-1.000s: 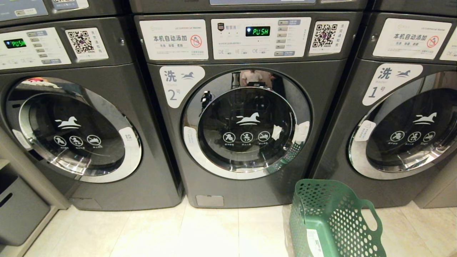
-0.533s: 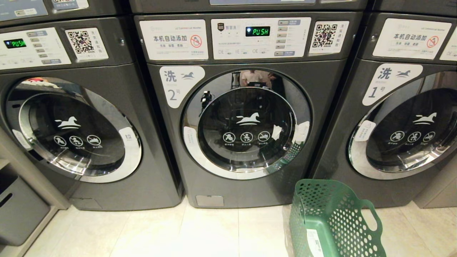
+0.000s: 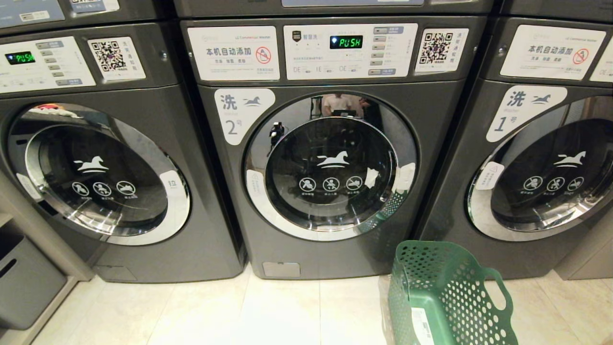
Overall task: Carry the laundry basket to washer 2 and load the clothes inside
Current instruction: Press the washing machine switch
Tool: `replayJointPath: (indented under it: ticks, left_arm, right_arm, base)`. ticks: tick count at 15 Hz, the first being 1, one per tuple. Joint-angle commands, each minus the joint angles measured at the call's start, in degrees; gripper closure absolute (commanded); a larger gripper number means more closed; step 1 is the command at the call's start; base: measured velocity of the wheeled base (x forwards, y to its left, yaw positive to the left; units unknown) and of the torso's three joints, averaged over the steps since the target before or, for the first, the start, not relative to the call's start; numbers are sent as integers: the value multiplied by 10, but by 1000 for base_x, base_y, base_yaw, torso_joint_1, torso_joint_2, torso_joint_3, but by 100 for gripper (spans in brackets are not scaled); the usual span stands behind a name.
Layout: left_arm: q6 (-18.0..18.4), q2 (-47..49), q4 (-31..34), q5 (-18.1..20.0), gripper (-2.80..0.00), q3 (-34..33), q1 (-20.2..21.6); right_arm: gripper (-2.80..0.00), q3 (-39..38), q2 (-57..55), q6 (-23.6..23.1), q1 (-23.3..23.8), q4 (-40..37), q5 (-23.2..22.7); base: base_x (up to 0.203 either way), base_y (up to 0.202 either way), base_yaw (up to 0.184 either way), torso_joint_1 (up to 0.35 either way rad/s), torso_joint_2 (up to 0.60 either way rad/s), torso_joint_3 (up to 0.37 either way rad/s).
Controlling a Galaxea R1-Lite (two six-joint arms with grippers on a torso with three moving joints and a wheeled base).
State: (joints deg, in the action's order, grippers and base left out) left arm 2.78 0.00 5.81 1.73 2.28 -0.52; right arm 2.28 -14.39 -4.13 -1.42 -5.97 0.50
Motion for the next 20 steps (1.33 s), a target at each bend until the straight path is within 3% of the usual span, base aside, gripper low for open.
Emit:
replayJointPath:
  ticks: [1,3,17,20]
  left_arm:
    - [0,1,0,0,0,0,0]
    - [0,1,0,0,0,0,0]
    - [14,0,-7,-4,0,-4,0]
    - [14,0,-8,-4,0,-4,0]
  right_arm:
    - [0,1,81,0,10,-1,-6]
    - [0,0,144,4,12,0,-13]
    - [0,1,143,11,12,0,-8]
    - [0,1,143,11,12,0,-8]
  base:
    - [0,0,0,0,0,0]
    - [0,0,0,0,0,0]
    - [0,0,0,0,0,0]
    - [1,-131,1,4,2,4]
